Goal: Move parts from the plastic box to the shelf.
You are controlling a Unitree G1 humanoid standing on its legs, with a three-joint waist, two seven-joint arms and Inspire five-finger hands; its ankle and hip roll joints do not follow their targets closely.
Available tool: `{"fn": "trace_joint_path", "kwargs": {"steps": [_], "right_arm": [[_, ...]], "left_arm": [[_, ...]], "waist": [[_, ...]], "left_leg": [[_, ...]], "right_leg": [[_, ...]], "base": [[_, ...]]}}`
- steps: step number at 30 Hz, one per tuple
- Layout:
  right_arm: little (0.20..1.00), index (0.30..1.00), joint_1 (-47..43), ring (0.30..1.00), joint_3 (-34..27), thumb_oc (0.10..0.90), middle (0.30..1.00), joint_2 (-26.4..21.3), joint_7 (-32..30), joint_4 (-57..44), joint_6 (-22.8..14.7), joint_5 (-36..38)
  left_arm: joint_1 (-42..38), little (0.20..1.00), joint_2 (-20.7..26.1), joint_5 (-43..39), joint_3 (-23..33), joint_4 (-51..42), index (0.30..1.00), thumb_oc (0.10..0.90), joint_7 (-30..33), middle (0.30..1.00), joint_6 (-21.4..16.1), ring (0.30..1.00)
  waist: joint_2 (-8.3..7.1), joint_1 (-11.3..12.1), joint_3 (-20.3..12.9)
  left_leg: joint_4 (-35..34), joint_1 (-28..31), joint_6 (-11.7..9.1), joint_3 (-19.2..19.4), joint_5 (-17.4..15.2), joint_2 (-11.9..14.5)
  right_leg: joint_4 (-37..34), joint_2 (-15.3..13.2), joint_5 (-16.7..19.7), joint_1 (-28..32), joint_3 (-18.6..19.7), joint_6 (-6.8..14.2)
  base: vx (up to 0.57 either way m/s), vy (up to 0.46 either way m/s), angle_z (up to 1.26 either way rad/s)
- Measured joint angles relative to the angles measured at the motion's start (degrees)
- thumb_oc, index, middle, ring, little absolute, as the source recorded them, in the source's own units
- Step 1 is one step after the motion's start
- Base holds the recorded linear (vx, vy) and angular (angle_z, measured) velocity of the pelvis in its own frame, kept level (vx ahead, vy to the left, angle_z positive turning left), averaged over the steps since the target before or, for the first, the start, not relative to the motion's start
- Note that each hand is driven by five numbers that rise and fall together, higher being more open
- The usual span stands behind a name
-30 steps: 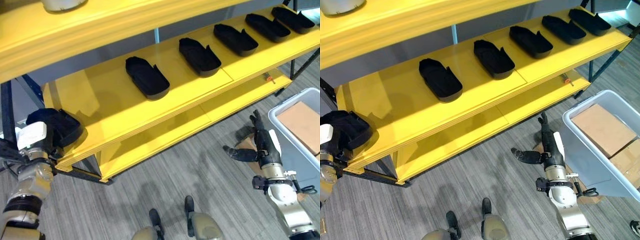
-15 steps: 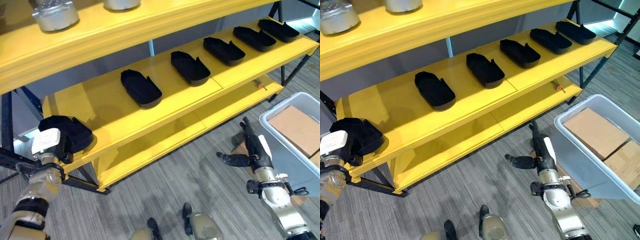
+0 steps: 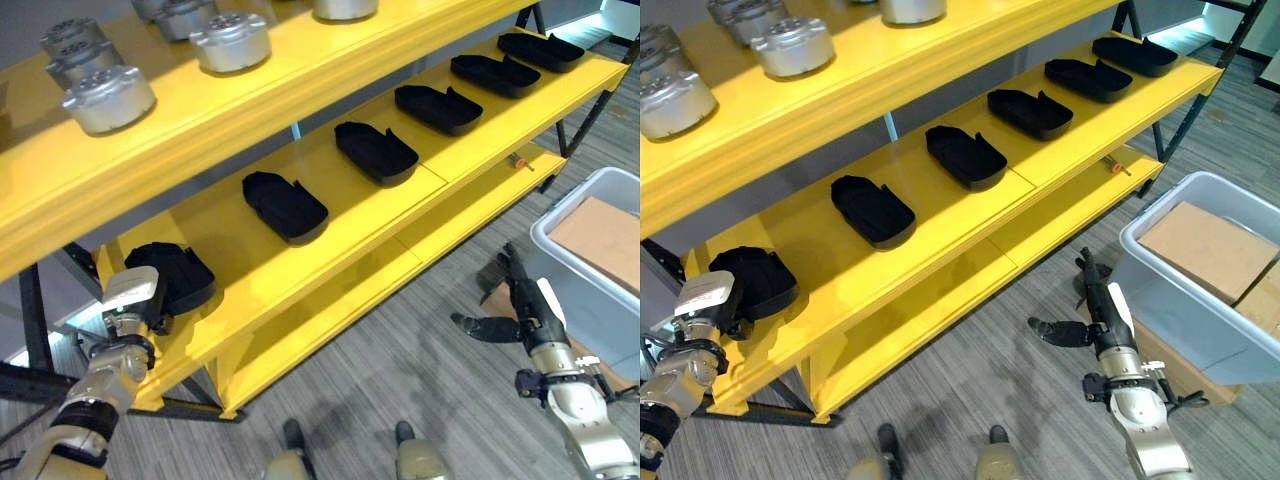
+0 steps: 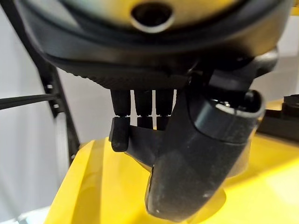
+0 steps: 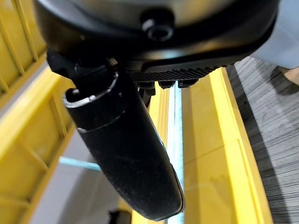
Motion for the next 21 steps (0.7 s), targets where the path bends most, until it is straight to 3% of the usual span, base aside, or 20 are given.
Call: {"fn": "trace_joint_path", "kwargs": {"steps": [3,6,9,15,21], "right_arm": [[1.000,1.000,0.4,1.000,0.9,0.900,1.000,0.4,0.6,-0.2,0.0,0.0],[1.000,1.000,-0.5,1.000,2.9,0.900,1.000,1.2,0.5,-0.2,0.0,-0.1],[1.000,1.000,-2.2,1.000,3.0,0.900,1.000,2.2,-0.2,-0.2,0.0,-0.1],[1.000,1.000,-4.8,1.000,2.9,0.900,1.000,1.9,-3.5,-0.2,0.2,-0.1],[1.000,1.000,-5.7,1.000,3.6,0.900,1.000,1.9,-6.0,-0.2,1.2,0.0]], "left_arm": [[0.0,0.300,0.3,0.8,0.2,1.5,0.300,0.400,0.4,0.300,-0.9,0.300],[0.0,0.300,0.4,1.9,0.3,1.4,0.300,0.400,0.8,0.300,-1.1,0.300],[0.1,0.300,0.8,2.0,0.5,1.0,0.300,0.400,0.9,0.300,-1.1,0.300],[-0.3,0.300,0.8,1.7,0.6,1.3,0.300,0.400,0.9,0.300,-1.2,0.300],[-2.3,0.300,0.8,0.3,0.6,1.3,0.300,0.400,1.0,0.300,-1.0,0.300]], "waist": [[-1.81,0.4,-0.3],[-2.35,2.0,-0.3],[-2.60,3.3,-0.3],[-2.82,3.4,-0.3],[-4.36,3.1,-0.1]], "left_leg": [[-4.1,1.8,1.6,1.0,1.1,-4.2],[-4.6,2.0,2.8,0.9,0.8,-6.4],[-4.6,2.0,2.5,0.1,0.8,-6.1],[-4.6,0.2,1.3,-0.4,1.1,-4.4],[-4.6,-1.9,1.4,-0.6,1.8,-4.1]], "right_leg": [[-2.4,-4.1,0.6,0.7,-0.3,1.7],[-7.5,-5.4,2.7,3.0,-1.5,2.8],[-10.0,-4.9,3.8,4.7,-2.1,4.3],[-10.5,-2.8,4.5,3.6,-2.7,3.2],[-10.7,-2.4,5.1,1.6,-2.6,3.1]], "base": [[-0.02,0.133,0.06],[-0.02,0.107,0.13],[-0.02,0.079,0.09],[-0.07,0.058,0.02],[-0.08,0.001,0.00]]}}
